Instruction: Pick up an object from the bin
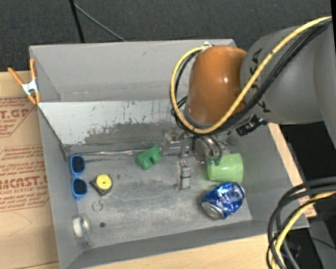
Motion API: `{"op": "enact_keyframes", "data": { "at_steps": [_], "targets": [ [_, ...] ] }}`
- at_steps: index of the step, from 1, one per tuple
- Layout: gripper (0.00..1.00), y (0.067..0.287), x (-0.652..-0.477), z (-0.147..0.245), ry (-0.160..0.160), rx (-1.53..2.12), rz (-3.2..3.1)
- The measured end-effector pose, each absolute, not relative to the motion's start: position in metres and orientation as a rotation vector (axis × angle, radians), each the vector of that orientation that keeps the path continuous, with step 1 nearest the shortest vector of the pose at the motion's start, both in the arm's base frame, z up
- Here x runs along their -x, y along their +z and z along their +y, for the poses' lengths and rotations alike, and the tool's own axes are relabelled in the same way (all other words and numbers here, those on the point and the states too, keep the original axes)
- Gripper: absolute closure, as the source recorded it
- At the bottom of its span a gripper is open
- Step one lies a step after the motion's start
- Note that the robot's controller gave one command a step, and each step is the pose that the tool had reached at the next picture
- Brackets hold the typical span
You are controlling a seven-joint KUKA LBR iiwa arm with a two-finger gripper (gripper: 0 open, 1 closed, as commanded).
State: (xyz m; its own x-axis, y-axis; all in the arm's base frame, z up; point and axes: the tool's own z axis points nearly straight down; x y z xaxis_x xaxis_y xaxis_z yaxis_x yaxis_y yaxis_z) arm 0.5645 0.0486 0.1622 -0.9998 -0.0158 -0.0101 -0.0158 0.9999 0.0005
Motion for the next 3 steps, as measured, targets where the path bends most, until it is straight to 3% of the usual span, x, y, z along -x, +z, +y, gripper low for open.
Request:
{"op": "enact_keyframes", "data": {
  "at_steps": [1,2,3],
  "targets": [
    [0.00,0.160,-0.589,0.098,0.004,0.151,3.133],
    [0.00,0.178,-0.590,0.237,0.008,0.412,3.109],
    [0.00,0.099,-0.589,0.228,-0.001,0.016,3.146]
  ]
}}
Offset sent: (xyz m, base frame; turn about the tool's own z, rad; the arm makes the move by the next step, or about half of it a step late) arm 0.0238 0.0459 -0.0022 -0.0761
